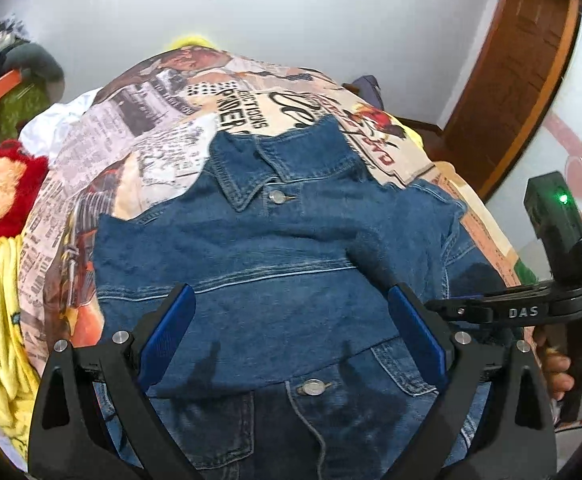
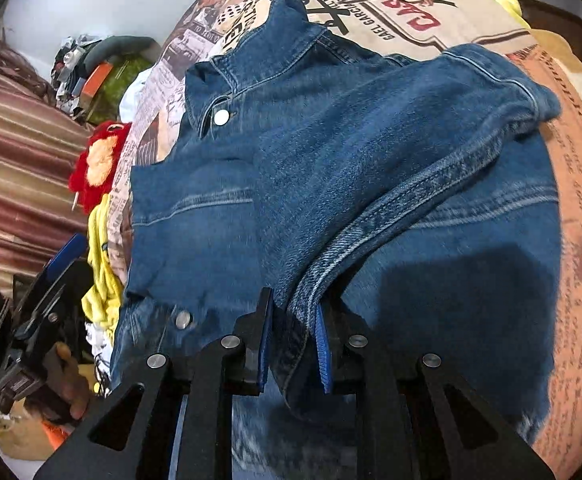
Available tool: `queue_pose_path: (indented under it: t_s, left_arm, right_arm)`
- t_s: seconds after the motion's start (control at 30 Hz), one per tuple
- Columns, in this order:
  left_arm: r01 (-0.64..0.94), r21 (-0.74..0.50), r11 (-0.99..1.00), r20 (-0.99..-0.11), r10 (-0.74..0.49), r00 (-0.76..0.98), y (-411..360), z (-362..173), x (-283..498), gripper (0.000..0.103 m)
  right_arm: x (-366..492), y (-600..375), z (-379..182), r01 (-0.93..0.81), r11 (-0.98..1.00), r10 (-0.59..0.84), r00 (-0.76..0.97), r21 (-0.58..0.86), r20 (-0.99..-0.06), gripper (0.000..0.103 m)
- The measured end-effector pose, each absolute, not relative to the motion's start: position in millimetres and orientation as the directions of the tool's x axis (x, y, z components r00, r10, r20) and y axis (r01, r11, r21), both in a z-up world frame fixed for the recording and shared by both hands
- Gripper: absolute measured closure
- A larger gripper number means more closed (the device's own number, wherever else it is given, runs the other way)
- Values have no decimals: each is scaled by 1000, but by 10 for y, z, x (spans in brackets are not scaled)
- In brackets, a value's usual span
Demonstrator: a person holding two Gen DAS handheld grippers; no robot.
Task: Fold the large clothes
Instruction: 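Fold the held side over toward the jacket center with the right tool, then grasp the opposite jacket side with the left tool and lift it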
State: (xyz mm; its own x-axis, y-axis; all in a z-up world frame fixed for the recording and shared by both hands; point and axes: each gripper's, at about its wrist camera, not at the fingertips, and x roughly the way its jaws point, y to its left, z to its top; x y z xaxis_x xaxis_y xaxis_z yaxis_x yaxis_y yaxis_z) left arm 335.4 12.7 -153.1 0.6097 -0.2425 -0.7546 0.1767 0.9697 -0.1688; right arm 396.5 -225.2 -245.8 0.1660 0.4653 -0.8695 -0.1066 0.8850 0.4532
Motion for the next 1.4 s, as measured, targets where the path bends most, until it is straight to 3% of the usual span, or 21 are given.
queue_pose_path:
  t_s: [0.23,0.43,0.53,0.8,0.93,1.17,1.33,1.4]
  left_arm:
    - [261,-87,961,-748,-236,620,-214,-1433,3371,5]
    - [323,-67,944,-748,-262,610,-555,-1343,3543,5]
    - [353,-64,933,-762,-274,586,-747,-1346,3687,5]
    - [486,-36,873,-835,-293,465,-1583,-1626,4059,7]
    - [557,-9,831,-885,-265,382,-1953,-1908,4165,28]
    - [537,0,844,-893,-241,379,-2170,-2199,4351,36]
    - [481,-3,877,-888,-223,401,-2030,-2180,4490,90]
    - [463,-14,886,-880,-231,415,-1931,-2104,4528,93]
  right_arm:
    - [3810,-2455,-2104,-180,886,460,222,428,-860,87]
    - [3582,-2650,-1697,-274,940,308,424,204,-851,87]
    - [3539,-2939,-1583,-226,965,234,507,134,-829,87]
    - [3633,-3610,-1671,-73,989,145,540,126,-829,87]
    - [3701,-3827,-1896,-17,979,184,494,202,-850,87]
    - [3791,-3817,-2259,9,965,233,426,262,-874,88]
    - [3860,-3691,-2346,-9,962,253,403,272,-880,88]
    - [3896,-3633,-2331,-21,961,259,401,274,-878,88]
